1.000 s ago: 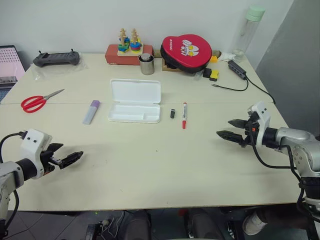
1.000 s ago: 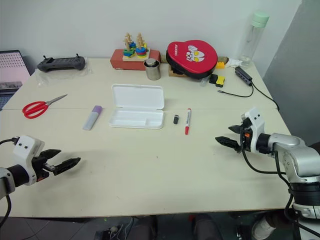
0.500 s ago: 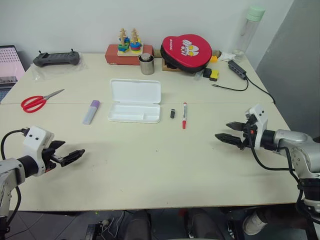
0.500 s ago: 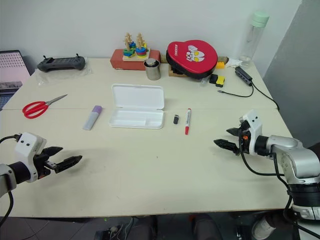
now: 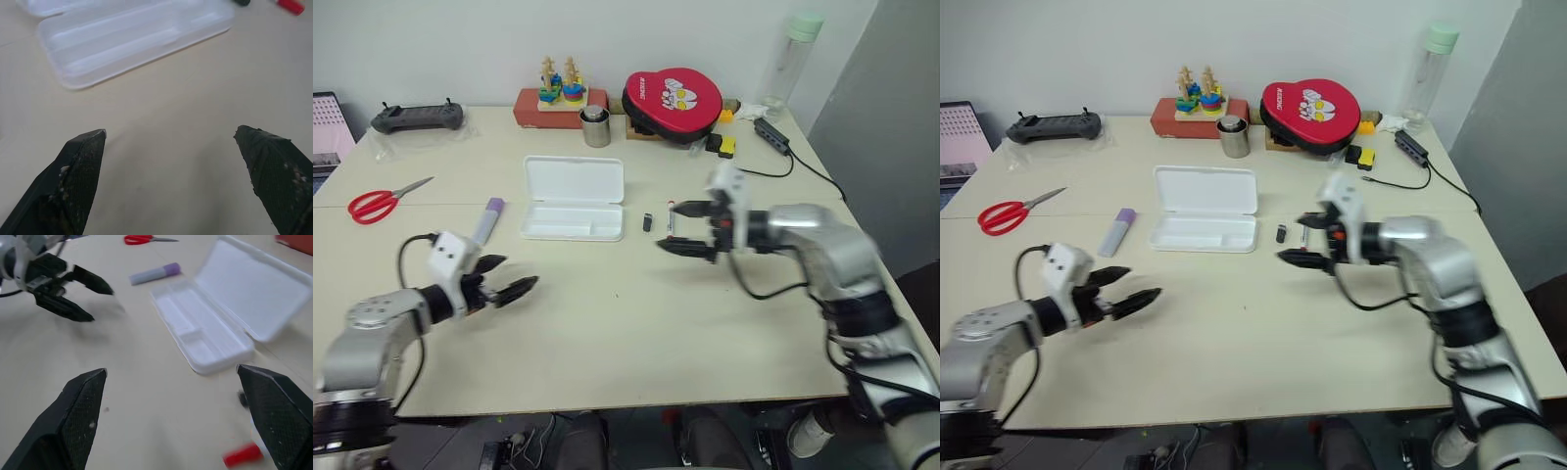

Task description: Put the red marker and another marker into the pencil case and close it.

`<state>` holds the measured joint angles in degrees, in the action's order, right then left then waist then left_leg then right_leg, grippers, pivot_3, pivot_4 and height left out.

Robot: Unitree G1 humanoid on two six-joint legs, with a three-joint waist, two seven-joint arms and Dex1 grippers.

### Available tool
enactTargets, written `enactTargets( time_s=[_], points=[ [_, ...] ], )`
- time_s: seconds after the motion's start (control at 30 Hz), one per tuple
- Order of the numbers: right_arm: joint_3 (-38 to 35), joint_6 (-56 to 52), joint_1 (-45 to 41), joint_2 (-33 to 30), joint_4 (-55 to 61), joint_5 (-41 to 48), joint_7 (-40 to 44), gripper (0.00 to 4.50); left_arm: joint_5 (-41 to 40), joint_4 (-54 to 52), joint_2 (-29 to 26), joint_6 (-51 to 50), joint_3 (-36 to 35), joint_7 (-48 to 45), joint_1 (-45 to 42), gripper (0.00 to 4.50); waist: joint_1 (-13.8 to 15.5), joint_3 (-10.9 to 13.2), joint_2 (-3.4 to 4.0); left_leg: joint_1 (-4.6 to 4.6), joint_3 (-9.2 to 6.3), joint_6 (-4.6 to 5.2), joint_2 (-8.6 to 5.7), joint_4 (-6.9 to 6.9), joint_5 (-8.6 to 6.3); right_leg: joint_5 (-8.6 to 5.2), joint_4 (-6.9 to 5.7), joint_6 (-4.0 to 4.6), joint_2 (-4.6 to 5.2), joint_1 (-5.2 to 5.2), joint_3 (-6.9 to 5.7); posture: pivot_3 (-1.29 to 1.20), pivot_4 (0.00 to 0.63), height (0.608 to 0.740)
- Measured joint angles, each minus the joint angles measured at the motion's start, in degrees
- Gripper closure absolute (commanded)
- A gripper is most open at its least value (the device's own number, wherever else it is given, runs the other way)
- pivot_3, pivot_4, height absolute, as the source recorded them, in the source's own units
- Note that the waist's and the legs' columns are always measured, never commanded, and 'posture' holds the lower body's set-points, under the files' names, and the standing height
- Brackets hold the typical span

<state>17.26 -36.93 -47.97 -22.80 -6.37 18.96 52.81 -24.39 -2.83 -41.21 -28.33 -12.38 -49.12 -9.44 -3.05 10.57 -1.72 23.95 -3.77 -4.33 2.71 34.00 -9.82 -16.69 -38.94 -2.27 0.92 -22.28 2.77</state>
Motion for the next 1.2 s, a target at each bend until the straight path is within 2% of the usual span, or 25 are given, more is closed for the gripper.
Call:
enactTargets(
  time_s=[0.13,0.37,0.6,0.8,0.97,1.2],
  points=[
    [4.6,9.0,-5.1,7.0,-16.9,-6.9,-0.4,0.05,-0.1,-1.9,3.4,-0.2,1.4,2.4,-1.1,0.00,0.6,0.0,0.01,0.04,-0.02,-0.01,-0.03,-0.02,-0.01,0.02,0.00,0.03,0.02,-0.03,-0.04,0.00,0.150,0.740],
    [4.2,23.5,-15.2,16.7,-43.6,-14.0,-3.7,0.05,-1.3,-4.7,6.7,-1.3,1.8,5.4,-1.9,0.00,0.5,0.0,0.03,-0.04,-0.11,-0.01,-0.01,-0.03,-0.01,0.02,-0.05,0.04,-0.02,0.02,-0.10,0.00,0.150,0.740],
    [2.3,31.4,-19.9,22.9,-58.7,-18.1,-5.4,0.05,-1.4,-5.7,8.1,-1.3,1.8,7.5,-1.6,0.00,0.4,0.0,0.04,-0.03,-0.14,-0.01,-0.02,-0.02,-0.01,0.02,-0.06,0.04,-0.02,0.03,-0.10,0.00,0.150,0.740],
    [1.8,32.9,-21.6,25.1,-63.8,-22.2,-10.0,1.12,-1.4,-5.7,8.8,-1.3,1.9,8.5,-1.6,0.00,0.4,0.0,0.04,-0.06,-0.16,-0.01,-0.02,-0.03,-0.01,0.02,-0.08,0.05,-0.02,0.04,-0.11,0.00,0.150,0.740],
    [0.3,32.8,-22.8,25.9,-66.1,-24.4,-13.2,2.36,-1.3,-5.7,8.9,-1.3,1.9,8.7,-1.6,0.00,0.5,0.0,0.04,-0.05,-0.17,-0.01,-0.03,-0.02,-0.01,0.02,-0.08,0.05,-0.02,0.05,-0.12,0.00,0.150,0.740],
    [-0.5,33.8,-23.4,26.1,-67.1,-26.3,-12.8,4.14,-2.0,-5.8,9.1,-1.3,1.4,9.9,-1.7,0.00,0.4,0.0,0.04,-0.05,-0.17,-0.01,-0.02,-0.03,-0.01,0.02,-0.08,0.05,-0.02,0.05,-0.12,0.00,0.150,0.740]
  ],
)
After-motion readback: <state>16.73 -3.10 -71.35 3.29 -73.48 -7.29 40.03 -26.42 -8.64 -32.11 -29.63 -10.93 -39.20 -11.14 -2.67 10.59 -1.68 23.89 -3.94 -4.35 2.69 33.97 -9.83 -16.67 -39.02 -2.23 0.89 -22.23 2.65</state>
